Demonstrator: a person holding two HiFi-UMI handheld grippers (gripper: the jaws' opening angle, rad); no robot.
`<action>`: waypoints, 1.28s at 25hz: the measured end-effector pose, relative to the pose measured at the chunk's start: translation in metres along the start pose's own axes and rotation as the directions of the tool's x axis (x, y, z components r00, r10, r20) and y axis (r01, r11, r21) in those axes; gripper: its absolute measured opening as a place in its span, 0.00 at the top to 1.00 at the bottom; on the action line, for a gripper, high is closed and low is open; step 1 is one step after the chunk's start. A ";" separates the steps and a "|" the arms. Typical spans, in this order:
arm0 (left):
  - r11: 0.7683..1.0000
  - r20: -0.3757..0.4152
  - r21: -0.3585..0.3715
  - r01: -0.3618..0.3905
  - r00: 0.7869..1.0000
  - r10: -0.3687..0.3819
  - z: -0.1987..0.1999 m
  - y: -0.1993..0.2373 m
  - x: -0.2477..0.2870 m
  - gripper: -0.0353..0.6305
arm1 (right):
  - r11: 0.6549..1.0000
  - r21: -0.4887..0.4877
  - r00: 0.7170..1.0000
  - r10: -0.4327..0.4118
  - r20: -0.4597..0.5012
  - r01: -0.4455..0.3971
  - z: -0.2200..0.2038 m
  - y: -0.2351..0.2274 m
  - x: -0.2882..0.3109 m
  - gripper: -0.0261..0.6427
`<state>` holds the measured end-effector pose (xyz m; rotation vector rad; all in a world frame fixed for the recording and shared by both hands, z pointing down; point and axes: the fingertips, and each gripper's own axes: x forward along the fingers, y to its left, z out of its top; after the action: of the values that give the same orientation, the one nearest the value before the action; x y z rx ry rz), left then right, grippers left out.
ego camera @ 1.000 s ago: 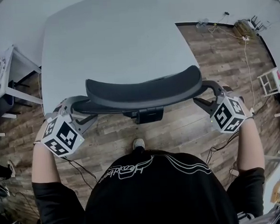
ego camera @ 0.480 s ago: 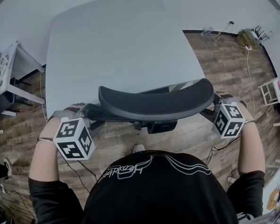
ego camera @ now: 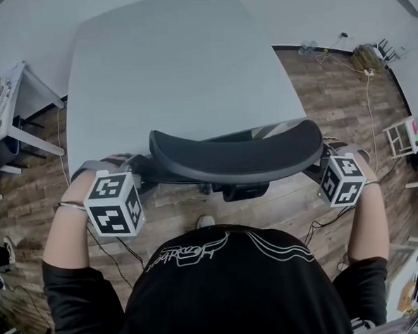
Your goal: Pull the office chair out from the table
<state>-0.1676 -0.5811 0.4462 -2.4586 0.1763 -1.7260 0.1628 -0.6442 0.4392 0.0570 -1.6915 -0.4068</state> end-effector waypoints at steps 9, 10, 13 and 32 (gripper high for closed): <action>0.998 -0.031 -0.035 -0.055 0.998 0.054 -0.013 -0.001 0.001 0.79 | 0.997 0.016 0.997 -0.069 -0.029 0.069 0.012 0.004 0.001 0.73; 0.997 -0.029 -0.043 -0.066 0.997 0.064 -0.015 -0.001 0.000 0.79 | 0.997 0.016 0.997 -0.077 -0.032 0.077 0.013 0.005 0.001 0.73; 0.995 -0.058 -0.050 -0.090 0.994 0.087 -0.016 0.000 0.000 0.79 | 0.995 0.021 0.994 -0.100 -0.036 0.100 0.015 0.007 0.001 0.73; 0.979 -0.084 -0.186 -0.084 0.994 0.069 -0.026 -0.090 -0.020 0.74 | 0.995 0.035 0.996 -0.089 0.006 0.088 0.054 0.114 -0.025 0.73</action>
<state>-0.1973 -0.4898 0.4527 -2.4759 0.4578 -1.8511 0.1366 -0.5186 0.4435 0.1567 -1.7076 -0.4440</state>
